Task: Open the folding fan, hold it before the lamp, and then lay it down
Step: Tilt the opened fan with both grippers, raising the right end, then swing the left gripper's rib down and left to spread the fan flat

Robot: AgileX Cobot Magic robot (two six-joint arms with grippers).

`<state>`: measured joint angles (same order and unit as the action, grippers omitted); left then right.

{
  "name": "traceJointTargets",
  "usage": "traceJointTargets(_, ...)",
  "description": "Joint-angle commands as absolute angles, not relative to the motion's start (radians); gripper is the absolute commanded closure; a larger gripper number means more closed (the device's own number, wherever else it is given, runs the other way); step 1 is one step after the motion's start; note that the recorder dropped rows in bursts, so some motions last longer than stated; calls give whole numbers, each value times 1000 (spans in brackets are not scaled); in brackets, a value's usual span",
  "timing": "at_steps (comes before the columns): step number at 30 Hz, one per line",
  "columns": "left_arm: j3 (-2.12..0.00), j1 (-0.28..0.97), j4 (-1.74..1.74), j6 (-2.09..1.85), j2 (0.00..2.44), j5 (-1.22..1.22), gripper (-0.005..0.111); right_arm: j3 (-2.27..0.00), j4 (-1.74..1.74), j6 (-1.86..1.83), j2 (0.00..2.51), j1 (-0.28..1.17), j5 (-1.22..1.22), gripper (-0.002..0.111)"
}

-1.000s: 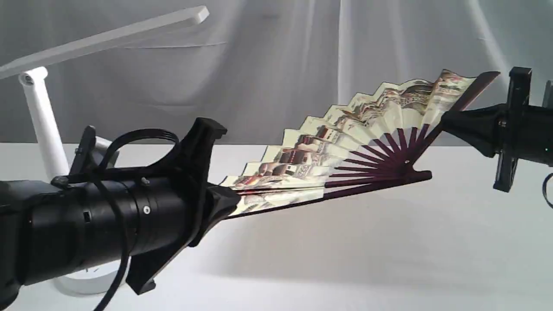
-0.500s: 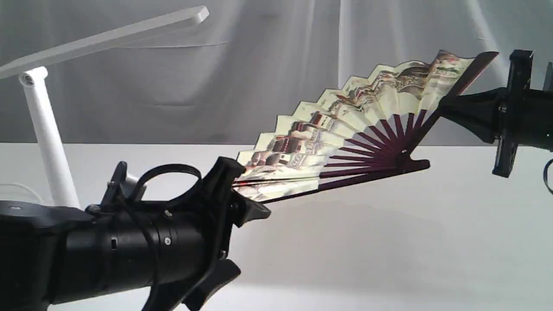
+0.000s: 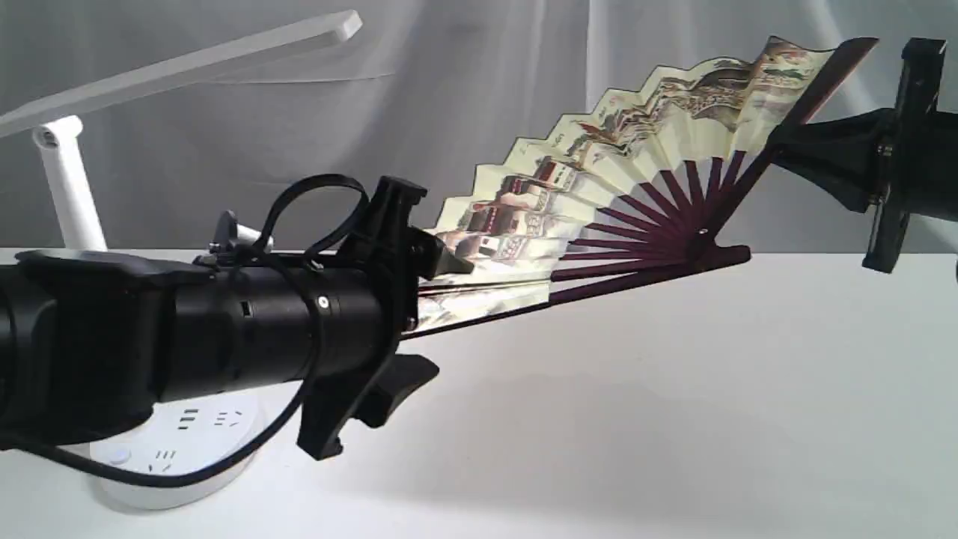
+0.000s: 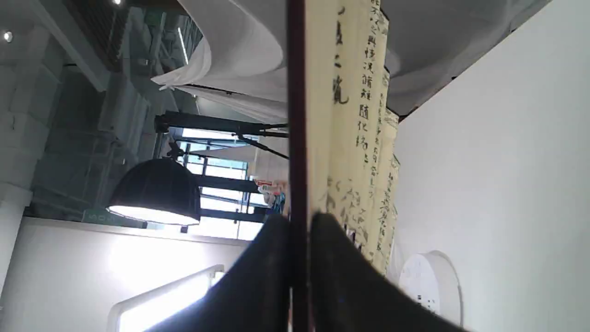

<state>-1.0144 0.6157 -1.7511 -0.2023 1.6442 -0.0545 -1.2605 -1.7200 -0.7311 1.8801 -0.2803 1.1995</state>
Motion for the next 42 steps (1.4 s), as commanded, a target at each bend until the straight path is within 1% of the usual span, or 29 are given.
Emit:
traceJointTargets(1,-1019,615,-1744,-153,1675,-54,37,-1264,-1744,-723,1864,-256,1221,108)
traceJointTargets(6,-1019,615,-1744,-124,1692,-83,37,-1264,-1744,-704,1864,-248,1221,108)
traceJointTargets(14,-1075,615,-1744,-139,1690,-48,38,-1264,-1744,-672,1863,-236,1221,108)
traceJointTargets(16,-1088,615,-1744,-157,1690,-43,44,-1264,-1744,-672,1863,-228,1221,108)
traceJointTargets(18,-1093,615,-1744,-182,1690,-36,55,-1264,-1744,-672,1863,-220,1221,108)
traceJointTargets(19,-1093,615,-1744,-192,1690,-31,64,-1264,-1744,-672,1863,-220,1221,108)
traceJointTargets(21,-1093,615,-1744,-192,1690,-31,76,-1264,-1744,-672,1863,-220,1221,108)
traceJointTargets(23,-1093,615,-1744,-192,1690,-31,86,-1264,-1744,-672,1863,-220,1221,108)
traceJointTargets(29,-1093,615,-1744,-188,1690,-31,105,-1264,-1744,-672,1863,-220,1221,108)
traceJointTargets(30,-1093,615,-1744,-188,1690,-31,107,-1264,-1744,-672,1863,-220,1221,108)
traceJointTargets(42,-1093,616,-1744,-198,1684,-58,107,-1264,-1744,-672,1863,-220,1221,108)
